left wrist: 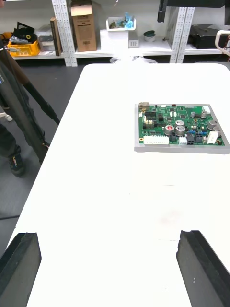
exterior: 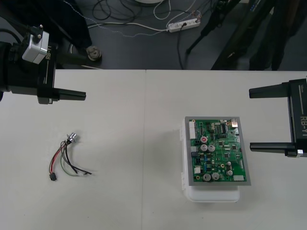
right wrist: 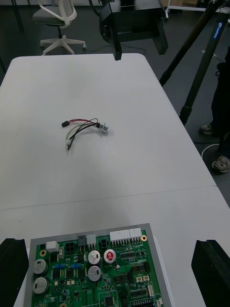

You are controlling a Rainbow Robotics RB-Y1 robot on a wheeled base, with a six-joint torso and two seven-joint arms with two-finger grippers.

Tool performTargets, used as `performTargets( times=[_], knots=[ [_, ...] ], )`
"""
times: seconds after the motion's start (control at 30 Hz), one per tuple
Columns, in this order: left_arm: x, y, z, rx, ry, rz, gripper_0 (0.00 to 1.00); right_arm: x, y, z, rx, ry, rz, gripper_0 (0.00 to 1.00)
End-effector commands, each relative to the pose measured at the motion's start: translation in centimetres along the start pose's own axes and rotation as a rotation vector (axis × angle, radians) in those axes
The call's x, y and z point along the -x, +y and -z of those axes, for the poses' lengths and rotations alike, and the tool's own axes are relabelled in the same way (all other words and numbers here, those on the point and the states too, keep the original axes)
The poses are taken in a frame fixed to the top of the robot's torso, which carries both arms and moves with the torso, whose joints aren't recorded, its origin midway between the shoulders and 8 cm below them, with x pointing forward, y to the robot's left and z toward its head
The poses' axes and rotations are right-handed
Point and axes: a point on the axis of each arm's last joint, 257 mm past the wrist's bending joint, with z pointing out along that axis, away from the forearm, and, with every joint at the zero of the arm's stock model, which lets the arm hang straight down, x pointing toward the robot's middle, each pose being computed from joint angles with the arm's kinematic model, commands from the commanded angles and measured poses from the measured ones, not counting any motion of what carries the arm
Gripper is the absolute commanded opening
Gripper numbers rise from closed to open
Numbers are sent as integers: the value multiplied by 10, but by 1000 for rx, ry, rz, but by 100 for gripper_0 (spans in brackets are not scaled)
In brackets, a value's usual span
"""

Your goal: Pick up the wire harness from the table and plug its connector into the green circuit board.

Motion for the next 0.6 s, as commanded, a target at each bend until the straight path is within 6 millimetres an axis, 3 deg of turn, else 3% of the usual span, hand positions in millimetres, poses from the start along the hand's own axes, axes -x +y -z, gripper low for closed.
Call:
performTargets(
  times=[0.03, 0.6],
  knots=[
    [18, 19, 14, 56, 7, -79, 84, 9, 0, -3, -2, -5, 10, 100],
    [18, 19, 14, 56, 7, -79, 84, 9, 0, -3, -2, -5, 10, 100]
  ],
)
